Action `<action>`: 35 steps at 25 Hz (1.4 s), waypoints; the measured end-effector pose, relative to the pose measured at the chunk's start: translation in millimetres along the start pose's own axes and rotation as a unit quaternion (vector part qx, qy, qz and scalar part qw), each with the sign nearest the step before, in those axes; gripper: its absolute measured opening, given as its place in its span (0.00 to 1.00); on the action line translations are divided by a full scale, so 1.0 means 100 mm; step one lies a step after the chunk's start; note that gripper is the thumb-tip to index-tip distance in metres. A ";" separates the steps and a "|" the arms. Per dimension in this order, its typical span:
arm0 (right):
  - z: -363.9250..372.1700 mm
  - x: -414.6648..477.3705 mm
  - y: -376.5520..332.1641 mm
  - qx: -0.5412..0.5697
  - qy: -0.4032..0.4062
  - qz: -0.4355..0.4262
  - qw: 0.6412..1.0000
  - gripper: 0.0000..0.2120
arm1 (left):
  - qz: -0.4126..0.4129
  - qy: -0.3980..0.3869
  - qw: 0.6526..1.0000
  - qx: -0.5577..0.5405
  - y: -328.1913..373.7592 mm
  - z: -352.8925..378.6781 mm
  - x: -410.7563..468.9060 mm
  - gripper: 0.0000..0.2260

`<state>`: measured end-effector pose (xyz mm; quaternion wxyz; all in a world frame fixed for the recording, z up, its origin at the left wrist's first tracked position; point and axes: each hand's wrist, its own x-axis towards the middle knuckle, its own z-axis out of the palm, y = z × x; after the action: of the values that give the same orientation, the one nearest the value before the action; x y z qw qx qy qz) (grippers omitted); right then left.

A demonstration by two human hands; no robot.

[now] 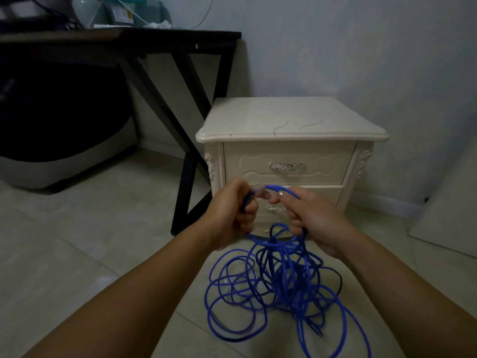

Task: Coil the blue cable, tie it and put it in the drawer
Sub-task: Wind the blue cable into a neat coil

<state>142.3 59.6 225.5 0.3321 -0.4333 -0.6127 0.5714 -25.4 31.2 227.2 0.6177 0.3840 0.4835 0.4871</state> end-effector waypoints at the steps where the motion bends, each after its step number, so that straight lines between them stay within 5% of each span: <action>1: 0.03 -0.03 -0.03 -0.059 -0.005 -0.006 0.998 0.11 | 0.010 -0.006 0.998 0.059 0.01 0.00 -0.03 0.21; 4: 0.08 -0.09 -0.08 -0.213 -0.003 -0.043 0.976 0.08 | 0.055 -0.010 0.964 0.259 0.03 0.06 -0.10 0.19; 6: 0.08 -0.10 -0.06 -0.179 0.002 -0.034 0.983 0.06 | 0.069 -0.011 0.949 0.308 0.04 0.07 -0.12 0.17; 10: -0.08 -0.11 -0.04 0.017 -0.080 0.029 0.996 0.09 | 0.068 -0.022 0.968 0.242 0.06 0.01 -0.17 0.16; 13: -0.18 -0.19 -0.07 -0.032 -0.121 0.055 0.991 0.14 | 0.063 -0.028 0.976 0.205 0.04 -0.01 -0.19 0.16; 16: -0.13 -0.20 -0.09 -0.105 -0.046 0.019 0.993 0.16 | 0.057 -0.042 0.984 0.162 0.06 0.03 -0.19 0.15; 21: -0.14 -0.17 -0.09 0.029 -0.042 0.007 0.999 0.16 | 0.016 -0.094 0.984 0.150 0.17 0.01 -0.22 0.13; 26: -0.06 -0.21 -0.19 -0.146 -0.050 -0.015 0.988 0.16 | -0.003 -0.120 0.964 0.239 0.22 0.12 -0.21 0.15; 31: -0.15 -0.18 -0.17 0.132 -0.061 0.039 0.989 0.15 | 0.056 -0.071 0.978 0.190 0.19 0.17 -0.16 0.16; 35: -0.24 -0.20 -0.06 0.094 -0.121 0.091 0.984 0.21 | 0.080 0.015 0.988 0.131 0.18 0.12 -0.12 0.16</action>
<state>171.2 52.0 236.3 0.2414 -0.3813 -0.5503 0.7025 -18.6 23.2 249.5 0.5137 0.4918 0.5197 0.4734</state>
